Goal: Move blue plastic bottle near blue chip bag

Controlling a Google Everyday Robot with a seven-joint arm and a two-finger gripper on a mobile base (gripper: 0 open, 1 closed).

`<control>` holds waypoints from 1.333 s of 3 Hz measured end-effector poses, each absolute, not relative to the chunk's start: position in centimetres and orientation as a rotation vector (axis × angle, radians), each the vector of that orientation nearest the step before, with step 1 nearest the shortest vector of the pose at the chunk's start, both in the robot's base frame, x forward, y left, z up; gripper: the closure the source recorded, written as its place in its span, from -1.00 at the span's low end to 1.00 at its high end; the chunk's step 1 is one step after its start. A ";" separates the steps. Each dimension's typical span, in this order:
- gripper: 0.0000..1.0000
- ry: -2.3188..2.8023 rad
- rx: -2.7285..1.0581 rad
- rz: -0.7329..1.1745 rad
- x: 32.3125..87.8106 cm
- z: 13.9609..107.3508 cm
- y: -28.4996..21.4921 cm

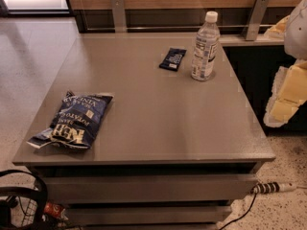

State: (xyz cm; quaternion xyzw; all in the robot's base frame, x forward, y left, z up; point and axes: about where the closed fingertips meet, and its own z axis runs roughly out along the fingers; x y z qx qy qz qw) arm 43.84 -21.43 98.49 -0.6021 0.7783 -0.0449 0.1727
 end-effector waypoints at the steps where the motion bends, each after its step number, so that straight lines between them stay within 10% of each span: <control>1: -1.00 2.208 -1.708 -0.127 43.8 98.5 -21.4; 4: -1.00 2.000 -1.233 0.063 53.8 96.8 -26.5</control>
Offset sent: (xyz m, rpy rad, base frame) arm 0.0783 -0.0421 -0.0137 0.2672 -0.1404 -0.1020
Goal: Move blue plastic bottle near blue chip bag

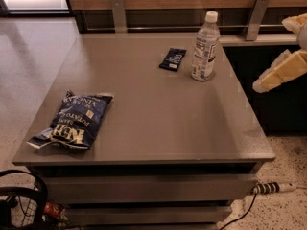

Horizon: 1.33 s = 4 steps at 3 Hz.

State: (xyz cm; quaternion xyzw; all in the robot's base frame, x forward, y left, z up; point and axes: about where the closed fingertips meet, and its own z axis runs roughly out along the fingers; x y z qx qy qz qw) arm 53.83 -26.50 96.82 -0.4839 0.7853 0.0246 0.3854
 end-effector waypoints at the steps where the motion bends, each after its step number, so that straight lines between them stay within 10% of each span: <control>1: -1.00 1.905 -1.081 0.159 58.4 95.9 -27.3; 4: -1.00 1.709 -0.904 0.454 65.0 92.1 -24.7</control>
Offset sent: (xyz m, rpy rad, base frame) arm 0.1141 -0.0016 -0.0454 0.5026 -0.1479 -0.0219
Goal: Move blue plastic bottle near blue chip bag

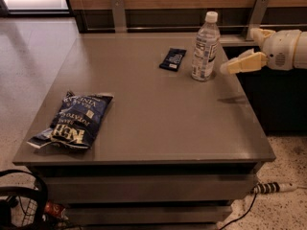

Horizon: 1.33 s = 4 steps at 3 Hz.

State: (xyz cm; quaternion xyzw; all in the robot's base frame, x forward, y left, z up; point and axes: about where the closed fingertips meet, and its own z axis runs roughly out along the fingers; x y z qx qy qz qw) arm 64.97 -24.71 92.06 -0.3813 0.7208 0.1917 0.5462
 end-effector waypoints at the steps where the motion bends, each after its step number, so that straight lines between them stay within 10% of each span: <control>1: -1.00 1.635 -0.899 0.526 66.5 91.8 -23.0; 4: -1.00 1.492 -0.883 0.585 69.1 92.3 -19.0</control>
Offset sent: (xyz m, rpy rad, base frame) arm 0.0415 0.0457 0.0080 0.1623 -0.1483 0.1089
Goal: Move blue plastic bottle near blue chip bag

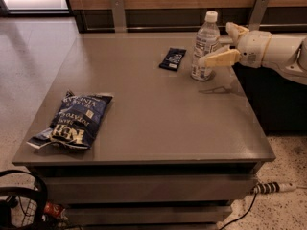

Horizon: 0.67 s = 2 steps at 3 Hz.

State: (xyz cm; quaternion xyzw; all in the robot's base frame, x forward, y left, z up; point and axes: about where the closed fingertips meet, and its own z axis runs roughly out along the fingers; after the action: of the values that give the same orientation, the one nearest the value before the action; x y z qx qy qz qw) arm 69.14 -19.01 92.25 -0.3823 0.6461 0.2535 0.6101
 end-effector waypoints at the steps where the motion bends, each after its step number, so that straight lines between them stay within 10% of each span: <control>1: -1.00 1.489 -0.879 0.605 69.7 92.1 -18.1; 2: -0.65 1.499 -0.877 0.636 70.4 91.7 -17.7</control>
Offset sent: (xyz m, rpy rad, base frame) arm 0.0190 0.0106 -0.0090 0.0377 0.0573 0.0309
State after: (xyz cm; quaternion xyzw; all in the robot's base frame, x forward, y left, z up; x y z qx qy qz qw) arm 70.38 -17.68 91.74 -0.3785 0.6472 0.2744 0.6021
